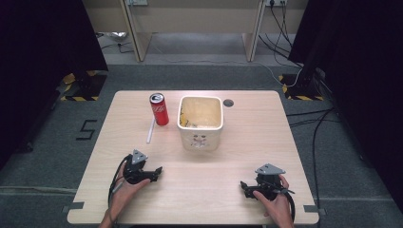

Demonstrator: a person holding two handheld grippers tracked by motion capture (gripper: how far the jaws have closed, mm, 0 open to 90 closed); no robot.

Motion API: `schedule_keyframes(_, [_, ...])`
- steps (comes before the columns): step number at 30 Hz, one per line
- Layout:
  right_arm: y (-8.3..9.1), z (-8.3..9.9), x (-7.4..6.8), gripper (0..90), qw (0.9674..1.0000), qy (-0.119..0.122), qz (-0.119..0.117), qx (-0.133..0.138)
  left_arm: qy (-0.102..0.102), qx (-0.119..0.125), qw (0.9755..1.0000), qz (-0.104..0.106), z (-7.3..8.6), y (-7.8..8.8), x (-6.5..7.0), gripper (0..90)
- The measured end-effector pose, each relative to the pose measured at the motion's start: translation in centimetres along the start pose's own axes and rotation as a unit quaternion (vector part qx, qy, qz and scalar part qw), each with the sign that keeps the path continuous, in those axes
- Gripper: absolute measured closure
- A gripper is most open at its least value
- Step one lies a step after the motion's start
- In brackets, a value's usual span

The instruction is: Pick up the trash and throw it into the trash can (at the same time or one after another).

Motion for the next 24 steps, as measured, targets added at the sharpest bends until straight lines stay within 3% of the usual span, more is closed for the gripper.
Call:
schedule_keyframes(9, [0.0, 0.0, 0.0, 4.1, 1.0000, 0.000, 0.000, 0.000, 0.001, 0.000, 1.0000, 0.001, 0.0, 0.0, 0.0, 14.3])
schedule_keyframes(17, [0.0, 0.0, 0.0, 4.0, 1.0000, 0.001, 0.000, 0.000, 0.025, 0.009, 0.9995, 0.017, -0.1, 0.1, -0.5, 16.6])
schedule_keyframes(24, [0.0, 0.0, 0.0, 4.0, 1.0000, 0.001, 0.000, 0.000, 0.034, 0.015, 0.9993, 0.009, -0.4, 0.3, -1.1, 16.6])
Point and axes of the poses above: each handheld gripper's, and its own axes: y roughly backward along the jaws, z roughly out of its underside, x roughly to its right, the point moved 6 cm from there along -y, roughly forward along the jaws, and after that the axes turned 10 degrees about -z, right-handed, at the moved point
